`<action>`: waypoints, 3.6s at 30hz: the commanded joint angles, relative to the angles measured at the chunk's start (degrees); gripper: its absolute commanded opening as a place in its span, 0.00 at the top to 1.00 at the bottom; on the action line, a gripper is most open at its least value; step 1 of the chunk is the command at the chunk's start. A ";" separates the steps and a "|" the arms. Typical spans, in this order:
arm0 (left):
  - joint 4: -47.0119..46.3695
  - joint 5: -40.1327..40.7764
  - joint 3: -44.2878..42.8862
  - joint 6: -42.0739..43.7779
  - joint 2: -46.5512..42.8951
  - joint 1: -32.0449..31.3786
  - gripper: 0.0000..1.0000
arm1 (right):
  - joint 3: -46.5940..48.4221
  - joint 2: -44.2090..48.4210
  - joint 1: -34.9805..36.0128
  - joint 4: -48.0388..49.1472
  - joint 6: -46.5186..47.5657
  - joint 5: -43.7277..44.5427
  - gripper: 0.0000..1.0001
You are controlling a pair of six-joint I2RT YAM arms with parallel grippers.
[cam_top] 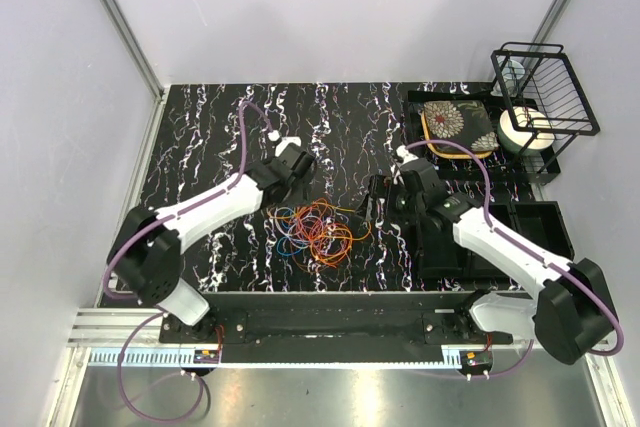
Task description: Untangle the cables
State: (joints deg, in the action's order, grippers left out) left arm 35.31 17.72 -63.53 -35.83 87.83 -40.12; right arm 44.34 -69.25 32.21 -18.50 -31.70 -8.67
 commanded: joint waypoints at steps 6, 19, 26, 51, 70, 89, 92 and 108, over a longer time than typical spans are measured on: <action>-3.14 0.48 -5.47 0.85 6.91 2.76 0.54 | -2.15 4.39 0.40 -2.15 0.94 1.20 0.02; -0.78 0.91 -13.80 5.50 7.54 2.94 1.00 | -1.53 5.62 0.40 -4.61 0.15 1.72 0.03; 12.13 0.66 -41.82 13.85 3.66 2.94 1.00 | -0.40 7.90 0.40 -6.63 0.15 2.77 0.03; 8.72 -10.43 -43.70 8.69 -5.66 2.85 1.00 | 7.87 13.53 0.40 -4.36 4.19 -8.65 0.03; 8.64 -12.61 -43.52 8.67 -5.83 2.94 1.00 | 21.39 -8.26 -0.47 -3.01 5.35 4.87 0.02; -6.82 -29.14 -29.03 15.62 -12.95 1.98 1.00 | 31.96 -19.43 -8.12 -15.00 -20.14 -16.99 0.05; -8.06 -29.23 -27.88 15.36 -13.56 1.71 1.00 | 29.23 -20.04 -8.12 -13.06 -21.82 -18.92 0.05; -9.21 -28.09 -25.86 15.88 -14.35 -0.40 1.00 | 25.97 -22.77 -7.77 -10.06 -21.91 -18.06 0.40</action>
State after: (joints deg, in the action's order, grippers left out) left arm 29.67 -9.91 -89.45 -20.99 75.20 -39.97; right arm 69.12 -91.96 23.99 -30.30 -53.89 -27.51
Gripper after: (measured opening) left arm 0.012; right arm 0.670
